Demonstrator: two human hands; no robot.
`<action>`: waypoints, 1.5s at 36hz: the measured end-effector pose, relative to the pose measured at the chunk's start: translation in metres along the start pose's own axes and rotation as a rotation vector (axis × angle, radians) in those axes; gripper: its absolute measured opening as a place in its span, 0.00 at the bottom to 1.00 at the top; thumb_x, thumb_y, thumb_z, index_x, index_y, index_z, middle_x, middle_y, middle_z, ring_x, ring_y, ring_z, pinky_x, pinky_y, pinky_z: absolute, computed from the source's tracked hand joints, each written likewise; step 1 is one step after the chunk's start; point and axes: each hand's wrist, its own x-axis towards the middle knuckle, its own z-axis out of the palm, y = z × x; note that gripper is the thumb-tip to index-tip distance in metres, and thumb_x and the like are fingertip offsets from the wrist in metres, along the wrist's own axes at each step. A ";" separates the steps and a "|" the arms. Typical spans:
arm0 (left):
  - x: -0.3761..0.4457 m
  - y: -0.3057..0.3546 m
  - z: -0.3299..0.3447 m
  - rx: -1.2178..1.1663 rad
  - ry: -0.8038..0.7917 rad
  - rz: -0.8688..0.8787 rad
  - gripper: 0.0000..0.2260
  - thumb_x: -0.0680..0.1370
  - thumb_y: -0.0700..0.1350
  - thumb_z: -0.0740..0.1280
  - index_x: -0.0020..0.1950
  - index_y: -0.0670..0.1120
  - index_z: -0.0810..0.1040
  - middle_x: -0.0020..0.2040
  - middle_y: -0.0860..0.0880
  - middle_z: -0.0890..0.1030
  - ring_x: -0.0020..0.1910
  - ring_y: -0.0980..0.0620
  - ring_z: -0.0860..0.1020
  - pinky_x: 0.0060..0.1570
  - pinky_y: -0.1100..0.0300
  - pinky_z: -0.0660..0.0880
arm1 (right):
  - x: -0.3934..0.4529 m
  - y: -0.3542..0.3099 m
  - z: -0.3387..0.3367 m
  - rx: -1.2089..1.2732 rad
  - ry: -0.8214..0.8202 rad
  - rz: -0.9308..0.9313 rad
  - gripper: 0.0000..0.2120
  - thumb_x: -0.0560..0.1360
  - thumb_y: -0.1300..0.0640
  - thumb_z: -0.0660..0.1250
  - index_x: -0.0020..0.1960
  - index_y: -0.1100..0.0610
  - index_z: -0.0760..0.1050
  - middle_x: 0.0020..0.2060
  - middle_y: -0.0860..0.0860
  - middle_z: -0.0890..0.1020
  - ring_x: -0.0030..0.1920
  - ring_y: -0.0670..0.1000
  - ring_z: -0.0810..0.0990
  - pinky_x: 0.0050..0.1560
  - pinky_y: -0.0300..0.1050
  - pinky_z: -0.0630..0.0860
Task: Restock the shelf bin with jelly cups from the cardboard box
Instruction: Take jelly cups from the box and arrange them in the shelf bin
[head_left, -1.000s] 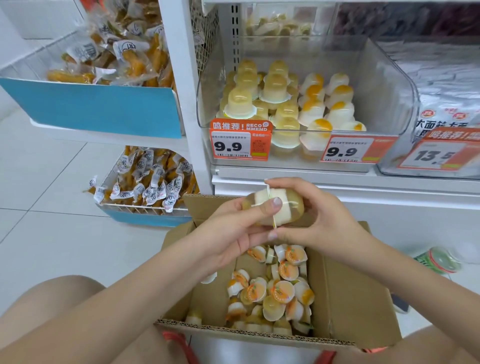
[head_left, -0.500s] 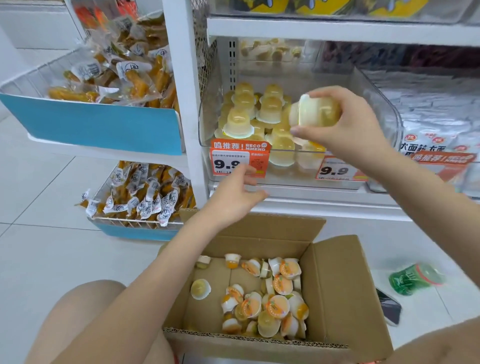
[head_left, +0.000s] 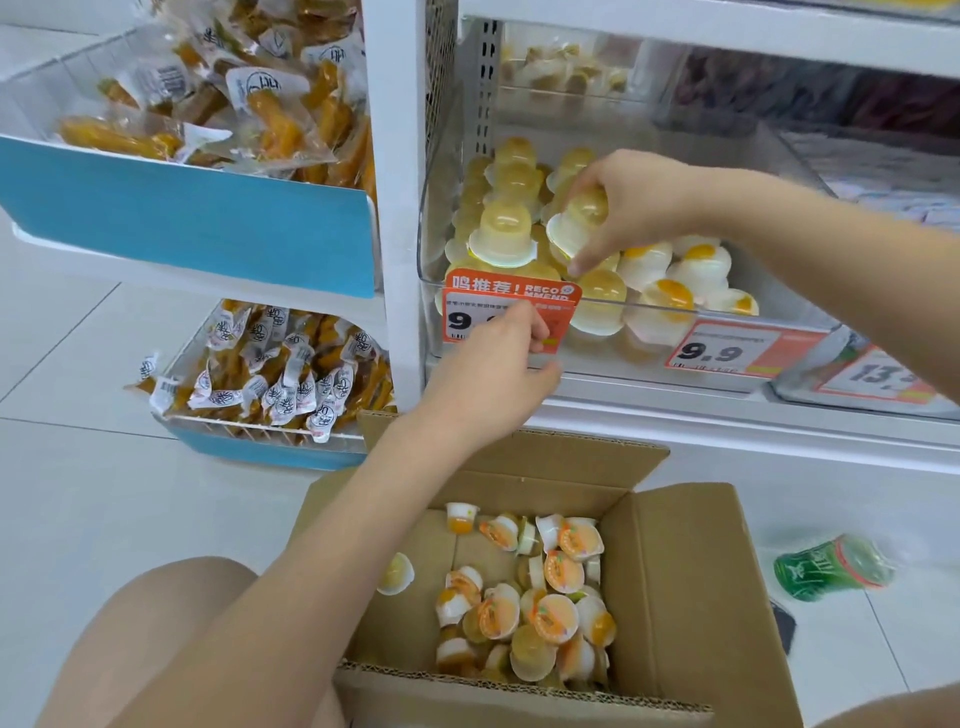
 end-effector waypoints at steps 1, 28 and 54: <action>0.000 0.000 0.000 0.005 -0.001 -0.001 0.12 0.77 0.49 0.65 0.58 0.47 0.70 0.53 0.52 0.76 0.52 0.51 0.75 0.54 0.49 0.75 | 0.001 0.001 0.002 0.004 0.007 -0.003 0.42 0.60 0.43 0.79 0.68 0.55 0.69 0.57 0.52 0.75 0.52 0.54 0.75 0.48 0.45 0.71; -0.001 -0.003 0.003 0.055 -0.003 0.024 0.15 0.76 0.48 0.66 0.60 0.46 0.69 0.57 0.49 0.76 0.55 0.50 0.75 0.54 0.49 0.75 | -0.033 -0.001 0.001 0.049 0.141 -0.059 0.34 0.62 0.51 0.79 0.64 0.51 0.70 0.56 0.51 0.77 0.54 0.52 0.76 0.50 0.45 0.73; -0.098 -0.209 0.180 0.383 -0.886 -0.392 0.28 0.72 0.39 0.69 0.70 0.46 0.63 0.66 0.44 0.71 0.63 0.45 0.71 0.57 0.54 0.73 | -0.153 0.038 0.367 0.229 -0.696 0.035 0.32 0.68 0.53 0.76 0.68 0.53 0.65 0.61 0.53 0.73 0.60 0.54 0.72 0.57 0.50 0.73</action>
